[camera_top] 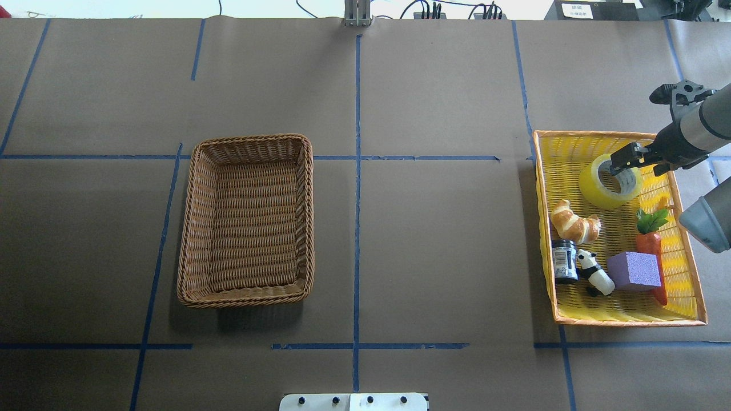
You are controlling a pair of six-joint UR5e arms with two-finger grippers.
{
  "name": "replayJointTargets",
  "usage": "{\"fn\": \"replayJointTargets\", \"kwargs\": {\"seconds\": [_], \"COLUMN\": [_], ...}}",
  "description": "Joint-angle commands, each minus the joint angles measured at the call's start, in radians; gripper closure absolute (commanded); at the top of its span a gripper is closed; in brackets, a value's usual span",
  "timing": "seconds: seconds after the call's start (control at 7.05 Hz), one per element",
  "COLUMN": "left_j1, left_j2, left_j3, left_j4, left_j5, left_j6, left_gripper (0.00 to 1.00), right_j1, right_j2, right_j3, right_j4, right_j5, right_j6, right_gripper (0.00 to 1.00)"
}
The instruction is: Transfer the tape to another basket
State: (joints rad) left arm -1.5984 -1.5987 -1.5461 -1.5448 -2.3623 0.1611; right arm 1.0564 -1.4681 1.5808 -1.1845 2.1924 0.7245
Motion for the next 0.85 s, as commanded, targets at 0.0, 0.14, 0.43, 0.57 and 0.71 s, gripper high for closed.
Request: {"fn": "replayJointTargets", "kwargs": {"seconds": [0.0, 0.14, 0.43, 0.57, 0.71], "left_j1": [0.0, 0.0, 0.0, 0.0, 0.0], "left_j2": [-0.001, -0.001, -0.001, -0.001, 0.0], "left_j3": [-0.002, -0.002, -0.002, -0.002, -0.003], "left_j4": [0.0, 0.0, 0.0, 0.0, 0.0], "left_j5": [0.0, 0.0, 0.0, 0.0, -0.002], "left_j6": [0.0, 0.0, 0.0, 0.0, 0.0], "left_gripper": [0.0, 0.0, 0.0, 0.0, 0.0], "right_j1": [-0.004, -0.006, -0.021, -0.024, -0.026], "right_j2": [0.002, 0.002, 0.002, 0.002, 0.002], "right_j3": [-0.024, -0.027, -0.035, -0.041, -0.039], "right_j4": [-0.001, -0.001, -0.001, -0.001, -0.001], "right_j5": [0.003, 0.001, 0.003, 0.004, 0.003], "right_j6": [0.001, 0.001, 0.003, 0.003, 0.003], "right_gripper": [0.0, 0.01, 0.01, 0.01, 0.01]}}
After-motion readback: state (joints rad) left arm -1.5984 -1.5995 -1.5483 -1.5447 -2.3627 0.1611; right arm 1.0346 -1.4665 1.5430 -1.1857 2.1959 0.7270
